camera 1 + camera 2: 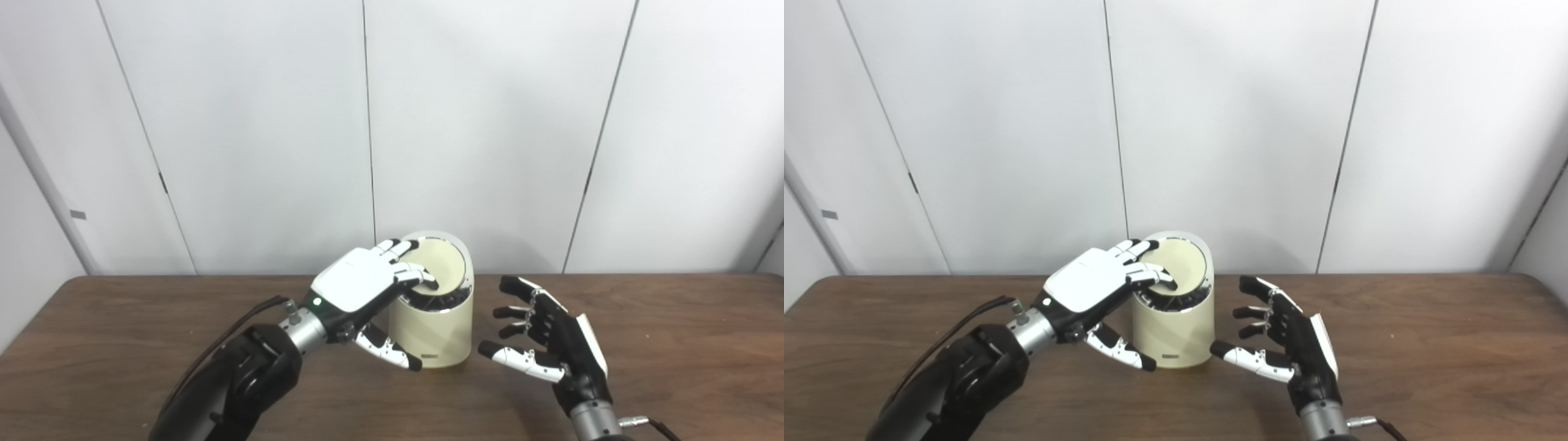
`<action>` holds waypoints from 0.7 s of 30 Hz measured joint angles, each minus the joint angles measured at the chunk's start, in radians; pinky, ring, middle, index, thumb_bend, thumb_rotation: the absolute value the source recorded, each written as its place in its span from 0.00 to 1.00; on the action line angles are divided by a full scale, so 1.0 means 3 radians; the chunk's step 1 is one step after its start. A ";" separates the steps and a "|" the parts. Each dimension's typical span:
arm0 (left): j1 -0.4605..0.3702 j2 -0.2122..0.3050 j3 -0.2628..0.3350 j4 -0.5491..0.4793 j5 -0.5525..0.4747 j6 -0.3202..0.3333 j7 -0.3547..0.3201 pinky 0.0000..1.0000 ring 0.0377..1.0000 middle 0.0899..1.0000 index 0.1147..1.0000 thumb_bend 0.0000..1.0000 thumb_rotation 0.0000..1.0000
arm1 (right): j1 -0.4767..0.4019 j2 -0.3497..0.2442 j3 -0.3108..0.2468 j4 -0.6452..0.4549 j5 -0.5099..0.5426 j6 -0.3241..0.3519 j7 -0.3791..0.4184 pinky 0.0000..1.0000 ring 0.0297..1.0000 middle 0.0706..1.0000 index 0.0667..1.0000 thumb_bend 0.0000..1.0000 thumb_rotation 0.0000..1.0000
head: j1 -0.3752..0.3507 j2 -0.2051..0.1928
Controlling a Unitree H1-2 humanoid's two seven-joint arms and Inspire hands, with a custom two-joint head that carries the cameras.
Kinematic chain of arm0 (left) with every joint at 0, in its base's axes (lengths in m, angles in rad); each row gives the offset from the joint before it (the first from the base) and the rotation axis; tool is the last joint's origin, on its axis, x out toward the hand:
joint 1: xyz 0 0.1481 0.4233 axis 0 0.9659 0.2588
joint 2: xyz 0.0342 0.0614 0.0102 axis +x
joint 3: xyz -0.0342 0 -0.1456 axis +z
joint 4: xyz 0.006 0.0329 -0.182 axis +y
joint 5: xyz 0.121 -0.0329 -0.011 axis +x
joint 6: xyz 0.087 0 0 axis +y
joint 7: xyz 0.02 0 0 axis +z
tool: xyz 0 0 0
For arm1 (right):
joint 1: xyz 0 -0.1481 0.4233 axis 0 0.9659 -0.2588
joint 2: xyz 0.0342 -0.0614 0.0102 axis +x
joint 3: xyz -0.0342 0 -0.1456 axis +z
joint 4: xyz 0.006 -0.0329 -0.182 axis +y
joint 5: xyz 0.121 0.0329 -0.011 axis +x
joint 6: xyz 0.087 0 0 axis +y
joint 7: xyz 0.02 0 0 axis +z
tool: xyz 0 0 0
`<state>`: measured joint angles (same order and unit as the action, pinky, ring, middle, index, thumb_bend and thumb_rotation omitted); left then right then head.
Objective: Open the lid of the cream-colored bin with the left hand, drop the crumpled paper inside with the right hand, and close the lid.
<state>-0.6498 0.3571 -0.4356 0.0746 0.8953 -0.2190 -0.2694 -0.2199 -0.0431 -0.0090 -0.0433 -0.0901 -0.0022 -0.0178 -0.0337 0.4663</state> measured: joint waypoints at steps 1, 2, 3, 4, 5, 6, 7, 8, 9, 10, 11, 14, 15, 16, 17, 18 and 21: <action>-0.0022 0.0004 -0.0015 -0.0019 0.0022 0.0020 -0.0052 1.00 1.00 0.78 0.77 0.98 0.42 | 0.0000 0.0000 0.0000 -0.0002 0.0000 0.0000 0.0000 0.52 0.64 0.79 0.74 0.80 0.21 | 0.0000 0.0000; -0.0044 0.0006 -0.0034 -0.0026 0.0030 0.0049 -0.0094 1.00 1.00 0.78 0.76 0.98 0.43 | 0.0000 0.0000 0.0000 -0.0008 0.0000 0.0001 0.0000 0.52 0.64 0.79 0.74 0.80 0.21 | -0.0005 0.0005; -0.0067 0.0007 -0.0048 -0.0029 0.0030 0.0076 -0.0121 1.00 1.00 0.77 0.75 0.99 0.43 | 0.0000 0.0000 0.0000 -0.0023 0.0001 0.0001 0.0000 0.51 0.64 0.79 0.74 0.79 0.20 | -0.0005 0.0005; -0.0091 0.0007 -0.0057 -0.0039 0.0030 0.0110 -0.0179 1.00 0.99 0.77 0.74 0.99 0.44 | 0.0000 0.0000 0.0000 -0.0046 0.0001 0.0002 0.0000 0.51 0.64 0.79 0.74 0.79 0.20 | -0.0005 0.0005; -0.0111 0.0007 -0.0068 -0.0048 0.0031 0.0135 -0.0210 1.00 0.99 0.76 0.73 1.00 0.44 | 0.0000 0.0000 0.0000 -0.0062 0.0001 0.0002 0.0001 0.51 0.64 0.79 0.74 0.79 0.20 | -0.0005 0.0005; -0.0129 0.0007 -0.0080 -0.0050 0.0031 0.0152 -0.0238 1.00 0.98 0.75 0.72 1.00 0.45 | 0.0000 0.0000 0.0001 -0.0068 0.0001 0.0002 0.0000 0.52 0.64 0.79 0.74 0.79 0.20 | -0.0005 0.0005; -0.0142 0.0007 -0.0086 -0.0052 0.0030 0.0163 -0.0256 1.00 0.97 0.74 0.71 1.00 0.46 | 0.0000 0.0000 0.0001 -0.0068 0.0000 0.0003 0.0000 0.52 0.65 0.79 0.74 0.79 0.20 | 0.0000 0.0010; -0.0153 0.0007 -0.0092 -0.0053 0.0030 0.0172 -0.0275 1.00 0.96 0.73 0.71 1.00 0.46 | 0.0000 0.0000 0.0001 -0.0068 0.0000 0.0009 0.0000 0.52 0.65 0.79 0.74 0.79 0.20 | 0.0000 0.0010; -0.0165 0.0007 -0.0098 -0.0054 0.0030 0.0183 -0.0282 1.00 0.95 0.73 0.70 1.00 0.46 | 0.0000 -0.0001 0.0000 -0.0068 0.0000 0.0012 0.0000 0.52 0.65 0.79 0.74 0.79 0.21 | 0.0000 0.0010; -0.0176 0.0007 -0.0106 -0.0054 0.0030 0.0194 -0.0288 1.00 0.95 0.72 0.70 1.00 0.46 | 0.0000 -0.0002 0.0000 -0.0068 0.0000 0.0012 0.0000 0.52 0.65 0.79 0.74 0.79 0.21 | 0.0000 0.0010; -0.0187 0.0007 -0.0116 -0.0054 0.0030 0.0206 -0.0295 1.00 0.95 0.72 0.69 1.00 0.47 | 0.0000 -0.0002 0.0000 -0.0068 0.0000 0.0012 0.0001 0.51 0.64 0.78 0.74 0.79 0.21 | 0.0000 0.0010; -0.0203 0.0010 -0.0133 -0.0054 0.0027 0.0229 -0.0299 1.00 0.94 0.71 0.69 1.00 0.48 | 0.0000 -0.0002 0.0000 -0.0068 0.0001 0.0012 0.0000 0.51 0.64 0.78 0.74 0.79 0.21 | 0.0000 0.0010; -0.0204 0.0010 -0.0136 -0.0054 0.0020 0.0239 -0.0301 1.00 0.94 0.71 0.69 1.00 0.48 | 0.0000 -0.0002 0.0000 -0.0068 0.0001 0.0012 0.0000 0.51 0.65 0.78 0.74 0.79 0.21 | 0.0000 0.0010; -0.0204 0.0011 -0.0136 -0.0054 0.0006 0.0250 -0.0303 1.00 0.94 0.71 0.69 1.00 0.48 | 0.0000 -0.0002 0.0000 -0.0068 0.0001 0.0012 0.0001 0.51 0.65 0.78 0.74 0.79 0.21 | 0.0000 0.0010; -0.0204 0.0011 -0.0136 -0.0055 -0.0006 0.0256 -0.0307 1.00 0.94 0.71 0.69 1.00 0.48 | 0.0000 -0.0002 0.0000 -0.0068 0.0001 0.0012 0.0001 0.51 0.65 0.78 0.74 0.79 0.21 | 0.0000 0.0010; -0.0204 0.0013 -0.0135 -0.0057 -0.0022 0.0263 -0.0313 1.00 0.94 0.71 0.69 1.00 0.47 | 0.0000 -0.0002 0.0000 -0.0068 0.0001 0.0013 0.0001 0.51 0.65 0.78 0.74 0.79 0.22 | 0.0000 0.0020; -0.0188 0.0020 -0.0080 -0.0092 -0.0158 0.0289 -0.0359 1.00 0.93 0.72 0.70 0.99 0.46 | 0.0000 -0.0002 0.0001 -0.0068 -0.0001 0.0022 0.0000 0.51 0.64 0.78 0.74 0.79 0.20 | 0.0005 0.0021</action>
<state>-0.7062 0.3629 -0.4596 0.0469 0.8479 -0.1322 -0.3771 -0.2198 -0.0435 -0.0087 -0.0637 -0.0905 0.0043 -0.0177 -0.0322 0.4725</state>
